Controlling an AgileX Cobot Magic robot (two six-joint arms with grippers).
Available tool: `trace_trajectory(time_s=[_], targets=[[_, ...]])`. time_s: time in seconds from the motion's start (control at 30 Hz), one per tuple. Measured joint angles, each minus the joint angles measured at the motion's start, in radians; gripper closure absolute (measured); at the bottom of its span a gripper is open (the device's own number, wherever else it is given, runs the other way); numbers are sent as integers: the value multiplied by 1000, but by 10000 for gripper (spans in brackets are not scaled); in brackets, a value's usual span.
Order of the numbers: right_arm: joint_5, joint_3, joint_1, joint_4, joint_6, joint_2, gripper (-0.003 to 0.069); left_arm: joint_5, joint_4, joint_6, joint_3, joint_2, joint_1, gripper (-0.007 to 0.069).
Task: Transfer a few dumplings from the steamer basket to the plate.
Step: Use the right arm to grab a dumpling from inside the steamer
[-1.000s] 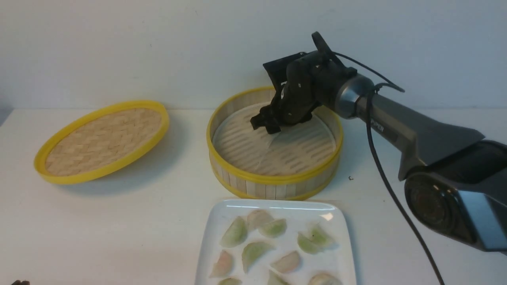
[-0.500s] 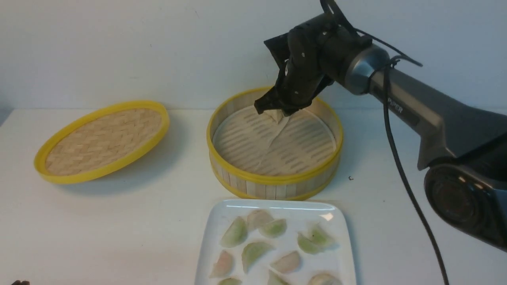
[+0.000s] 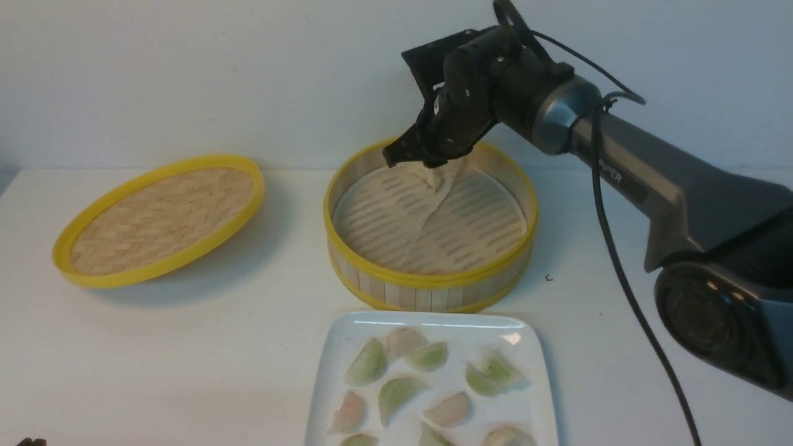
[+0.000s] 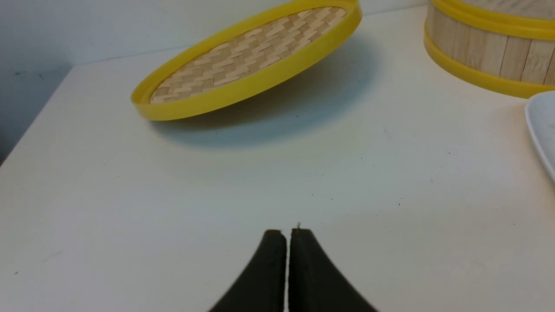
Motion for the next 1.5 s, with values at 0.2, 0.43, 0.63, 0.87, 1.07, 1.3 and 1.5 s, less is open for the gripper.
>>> trace_trajectory(time_s=[0.2,0.43,0.63,0.87,1.07,1.3,1.5], targets=[[-13,2,1,-60,-1,28,320,0,0,0,0,0,0,631],[0,2,1,-95,-5,50,183,0,0,0,0,0,0,631],[185,2,1,-90,-15,40,245,0,0,0,0,0,0,631],[270,2,1,-74,-45,22,554,0,0,0,0,0,0,631],[271,43,1,-20,-52,2,666,0,0,0,0,0,0,631],[273,254,1,-25,-54,-135,673,0,0,0,0,0,0,631],[272,339,-3,-24,-72,-186,673,0,0,0,0,0,0,631]])
